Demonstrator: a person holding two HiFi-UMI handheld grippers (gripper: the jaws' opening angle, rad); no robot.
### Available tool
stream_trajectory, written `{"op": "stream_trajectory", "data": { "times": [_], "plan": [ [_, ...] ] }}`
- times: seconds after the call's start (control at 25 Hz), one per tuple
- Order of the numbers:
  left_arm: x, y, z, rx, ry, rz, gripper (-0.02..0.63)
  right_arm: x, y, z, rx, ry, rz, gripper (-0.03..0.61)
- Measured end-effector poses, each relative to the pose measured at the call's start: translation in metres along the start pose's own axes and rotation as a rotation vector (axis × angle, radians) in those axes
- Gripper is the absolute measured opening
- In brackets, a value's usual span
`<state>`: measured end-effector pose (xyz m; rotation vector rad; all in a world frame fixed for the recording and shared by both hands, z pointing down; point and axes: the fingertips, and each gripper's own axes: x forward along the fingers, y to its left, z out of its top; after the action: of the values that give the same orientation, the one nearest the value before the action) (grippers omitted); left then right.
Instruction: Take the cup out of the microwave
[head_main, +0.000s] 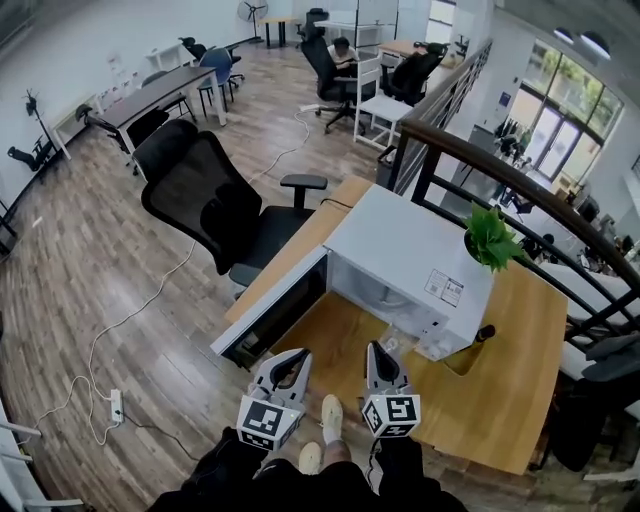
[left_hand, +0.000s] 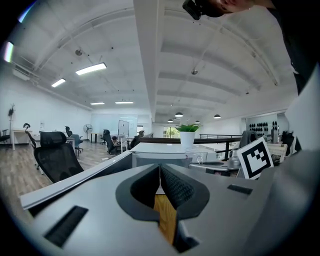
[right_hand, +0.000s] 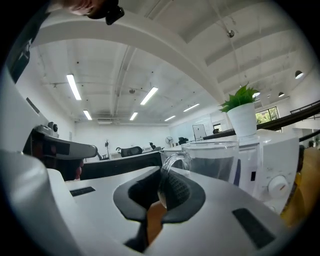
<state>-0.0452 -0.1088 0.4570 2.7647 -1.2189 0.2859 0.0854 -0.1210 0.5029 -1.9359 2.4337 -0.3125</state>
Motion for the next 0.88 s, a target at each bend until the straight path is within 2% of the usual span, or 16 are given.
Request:
{"op": "stream_trajectory", "data": {
  "times": [0.24, 0.6, 0.88],
  "plan": [
    [-0.013, -0.028, 0.013, 0.025, -0.031, -0.042, 0.028, -0.047, 0.000, 0.026, -0.036, -0.025, -0.027, 0.020],
    [-0.021, -0.075, 0.029, 0.035, -0.078, -0.144, 0.028, -0.118, -0.014, 0.044, -0.065, -0.054, -0.122, 0.020],
    [-0.024, -0.109, 0.029, 0.061, -0.079, -0.227, 0.028, -0.163, -0.022, 0.049, -0.066, -0.075, -0.200, 0.021]
  ]
}}
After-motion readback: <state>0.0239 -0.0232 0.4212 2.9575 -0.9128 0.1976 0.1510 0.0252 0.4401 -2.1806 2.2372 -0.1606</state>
